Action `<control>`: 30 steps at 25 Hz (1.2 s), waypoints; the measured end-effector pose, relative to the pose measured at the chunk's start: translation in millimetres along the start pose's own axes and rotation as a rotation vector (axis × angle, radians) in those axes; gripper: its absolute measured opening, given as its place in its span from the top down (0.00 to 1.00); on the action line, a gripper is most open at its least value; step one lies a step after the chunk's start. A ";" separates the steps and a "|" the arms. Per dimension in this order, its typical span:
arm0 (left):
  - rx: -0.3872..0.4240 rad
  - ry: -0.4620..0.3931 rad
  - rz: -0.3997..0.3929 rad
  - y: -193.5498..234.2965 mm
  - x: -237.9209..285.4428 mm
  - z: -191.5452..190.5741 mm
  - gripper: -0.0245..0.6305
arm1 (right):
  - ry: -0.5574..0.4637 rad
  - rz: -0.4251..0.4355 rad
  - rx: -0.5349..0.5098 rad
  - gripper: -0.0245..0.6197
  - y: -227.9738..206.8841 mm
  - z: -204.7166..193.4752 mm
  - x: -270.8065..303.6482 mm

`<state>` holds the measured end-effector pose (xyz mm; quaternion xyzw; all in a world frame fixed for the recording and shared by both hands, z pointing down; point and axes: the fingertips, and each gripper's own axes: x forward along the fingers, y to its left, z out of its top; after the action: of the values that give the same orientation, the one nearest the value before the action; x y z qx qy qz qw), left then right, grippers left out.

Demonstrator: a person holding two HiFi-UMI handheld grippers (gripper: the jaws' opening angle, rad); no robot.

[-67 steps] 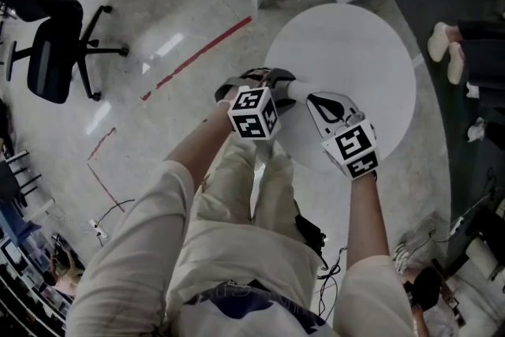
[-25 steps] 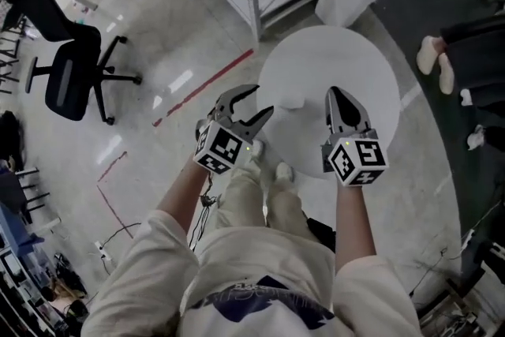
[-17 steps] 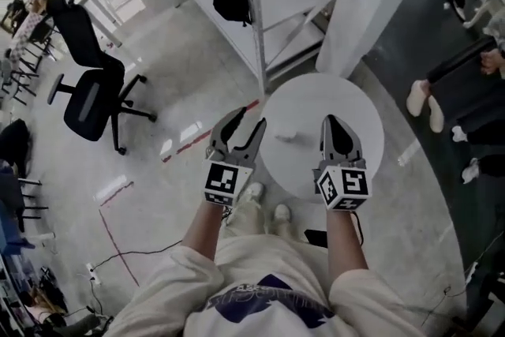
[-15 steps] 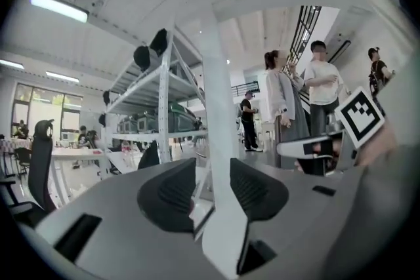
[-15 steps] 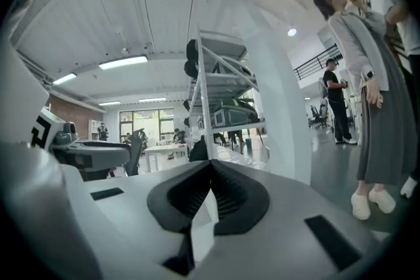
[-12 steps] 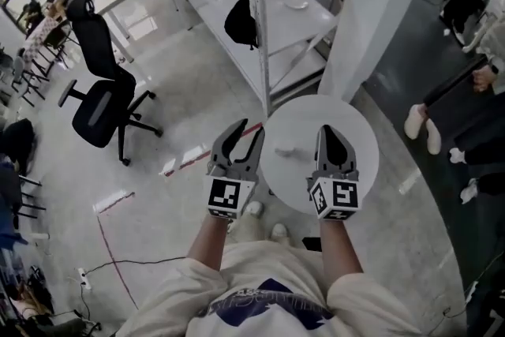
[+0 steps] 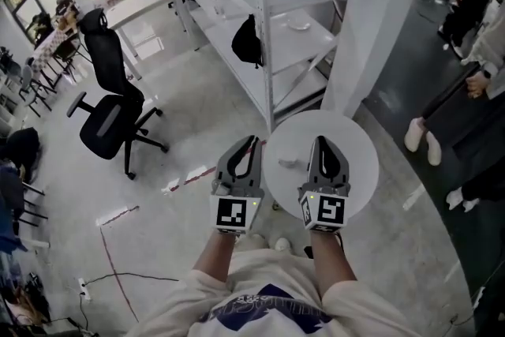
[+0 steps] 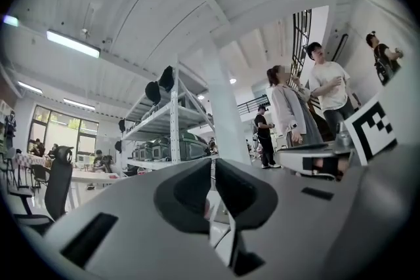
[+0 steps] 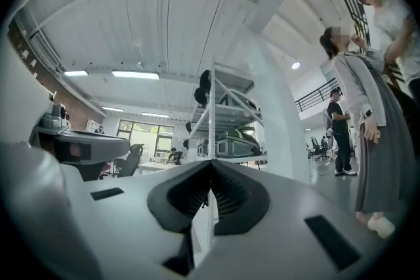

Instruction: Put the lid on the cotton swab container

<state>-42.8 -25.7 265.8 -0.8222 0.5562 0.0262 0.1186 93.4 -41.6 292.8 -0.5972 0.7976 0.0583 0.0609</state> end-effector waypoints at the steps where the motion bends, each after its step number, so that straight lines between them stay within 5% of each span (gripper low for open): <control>1: -0.007 -0.005 -0.004 1.8 1.1 1.9 0.94 | -0.002 -0.001 -0.012 0.95 3.1 1.5 0.6; 13: -0.057 -0.002 -0.045 28.5 31.0 4.9 0.96 | 0.038 0.021 -0.102 0.95 34.7 13.8 25.6; 20: -0.050 0.052 -0.031 43.5 35.7 -23.7 0.96 | 0.072 0.012 -0.110 0.95 45.3 -0.7 33.5; 30: -0.021 -0.012 -0.051 42.7 43.9 -6.7 0.96 | 0.034 0.006 -0.135 0.95 47.8 10.2 46.7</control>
<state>-66.0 -82.1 257.6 -0.8369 0.5342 0.0340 0.1142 34.7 -70.8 275.8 -0.5983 0.7947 0.1021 0.0065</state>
